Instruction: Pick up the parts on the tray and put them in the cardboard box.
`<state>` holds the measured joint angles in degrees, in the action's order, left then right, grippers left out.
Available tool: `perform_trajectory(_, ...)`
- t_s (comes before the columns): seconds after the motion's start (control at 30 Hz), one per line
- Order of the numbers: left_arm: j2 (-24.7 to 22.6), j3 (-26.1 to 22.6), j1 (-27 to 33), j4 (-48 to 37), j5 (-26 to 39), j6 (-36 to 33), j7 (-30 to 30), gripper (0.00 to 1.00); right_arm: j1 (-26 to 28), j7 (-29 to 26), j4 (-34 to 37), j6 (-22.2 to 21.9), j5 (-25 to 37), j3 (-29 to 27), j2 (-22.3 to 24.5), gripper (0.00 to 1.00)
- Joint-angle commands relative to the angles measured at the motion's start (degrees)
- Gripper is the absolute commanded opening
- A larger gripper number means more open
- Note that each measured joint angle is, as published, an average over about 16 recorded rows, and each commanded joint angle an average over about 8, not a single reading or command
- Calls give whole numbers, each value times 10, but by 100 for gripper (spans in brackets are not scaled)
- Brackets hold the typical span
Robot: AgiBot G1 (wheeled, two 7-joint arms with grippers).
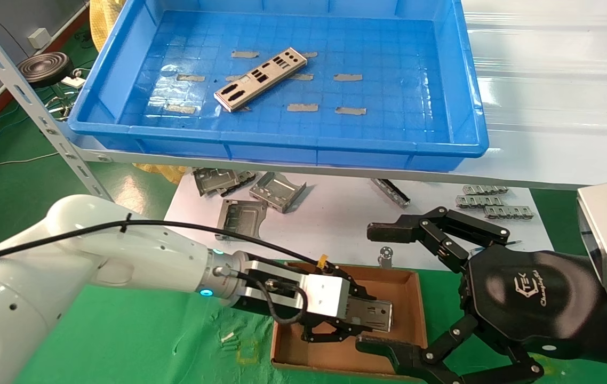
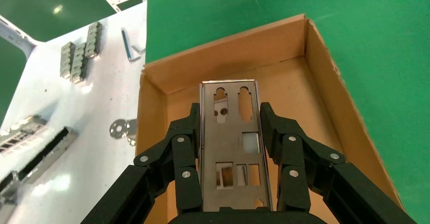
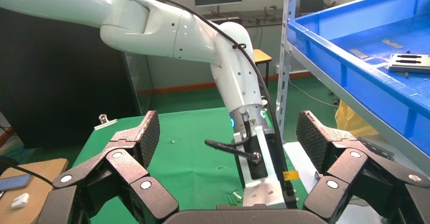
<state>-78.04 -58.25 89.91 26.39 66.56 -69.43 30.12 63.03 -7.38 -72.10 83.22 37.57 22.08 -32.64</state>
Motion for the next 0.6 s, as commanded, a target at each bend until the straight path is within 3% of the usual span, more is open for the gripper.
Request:
perform_trajectory(0.03, 0, -6, -6, 11, -3, 17, 3, 66, 0, 0, 0, 0, 0, 0, 0, 100)
perform_trajectory(0.1, -1, -15, -9, 17, -5, 32, -2, 91, 0, 0, 0, 0, 0, 0, 0, 100)
perform_trajectory(0.13, -1, -20, -9, 20, -7, 39, -5, 99, 0, 0, 0, 0, 0, 0, 0, 100)
perform_trajectory(0.6, 0, -68, -8, 33, -49, 75, -27, 100, 0, 0, 0, 0, 0, 0, 0, 100)
